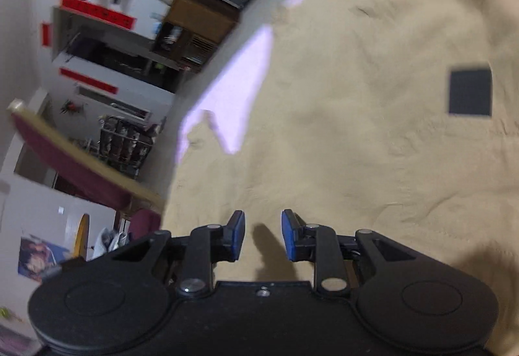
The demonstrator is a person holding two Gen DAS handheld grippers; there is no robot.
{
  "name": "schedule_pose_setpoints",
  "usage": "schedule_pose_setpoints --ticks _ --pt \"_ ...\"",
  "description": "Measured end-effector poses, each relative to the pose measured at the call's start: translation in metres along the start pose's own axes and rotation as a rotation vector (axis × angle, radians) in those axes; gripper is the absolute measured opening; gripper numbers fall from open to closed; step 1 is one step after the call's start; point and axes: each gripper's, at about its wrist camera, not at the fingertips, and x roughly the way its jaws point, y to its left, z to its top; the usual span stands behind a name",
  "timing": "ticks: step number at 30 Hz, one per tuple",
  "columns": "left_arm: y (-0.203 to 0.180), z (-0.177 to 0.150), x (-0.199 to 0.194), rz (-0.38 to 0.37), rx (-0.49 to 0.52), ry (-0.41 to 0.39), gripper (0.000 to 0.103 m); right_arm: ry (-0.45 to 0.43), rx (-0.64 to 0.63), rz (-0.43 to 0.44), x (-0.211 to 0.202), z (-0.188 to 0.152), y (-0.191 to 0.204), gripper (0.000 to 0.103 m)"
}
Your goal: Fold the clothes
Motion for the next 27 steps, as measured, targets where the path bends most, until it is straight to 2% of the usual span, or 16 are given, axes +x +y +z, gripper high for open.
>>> schedule_pose_setpoints --ticks 1,3,6,8,11,12,13,16,17,19,21,23,26,27 --pt "0.002 0.0 0.003 -0.003 -0.001 0.001 0.012 0.0 0.028 0.0 0.0 0.003 -0.01 0.008" --pt "0.01 0.002 0.007 0.013 -0.046 0.009 0.012 -0.042 0.078 -0.011 -0.011 0.012 -0.029 0.003" --pt "0.016 0.001 0.005 0.07 -0.069 -0.001 0.011 -0.194 0.149 -0.072 -0.053 0.023 -0.054 0.002" --pt "0.019 0.0 0.003 0.11 -0.078 -0.009 0.011 -0.315 0.184 -0.153 -0.084 0.024 -0.066 0.001" --pt "0.024 -0.001 -0.001 0.171 -0.093 -0.022 0.009 -0.476 0.226 -0.296 -0.124 0.015 -0.07 0.009" --pt "0.025 -0.002 -0.002 0.191 -0.098 -0.026 0.009 -0.512 0.234 -0.318 -0.135 0.011 -0.068 0.02" --pt "0.027 -0.002 -0.003 0.211 -0.103 -0.03 0.009 -0.541 0.242 -0.327 -0.143 0.007 -0.065 0.024" --pt "0.031 -0.004 -0.006 0.271 -0.118 -0.043 0.011 -0.504 0.227 -0.232 -0.146 -0.001 -0.052 0.024" --pt "0.03 -0.004 -0.006 0.251 -0.123 -0.027 0.013 -0.469 0.205 -0.215 -0.141 -0.004 -0.046 0.024" --pt "0.027 -0.011 0.005 0.19 -0.13 0.036 0.014 -0.359 0.181 -0.193 -0.12 -0.012 -0.038 0.026" --pt "0.027 -0.023 0.014 0.184 -0.137 0.076 0.014 -0.233 0.175 -0.189 -0.095 -0.02 -0.038 0.027" --pt "0.033 -0.029 0.018 0.178 -0.148 0.074 0.017 -0.155 0.151 -0.219 -0.081 -0.025 -0.04 0.026" --pt "0.043 -0.035 0.016 0.173 -0.181 0.061 0.02 -0.149 0.147 -0.214 -0.087 -0.028 -0.043 0.024" --pt "0.043 -0.037 0.011 0.205 -0.189 0.053 0.021 -0.167 0.156 -0.22 -0.094 -0.026 -0.047 0.024"
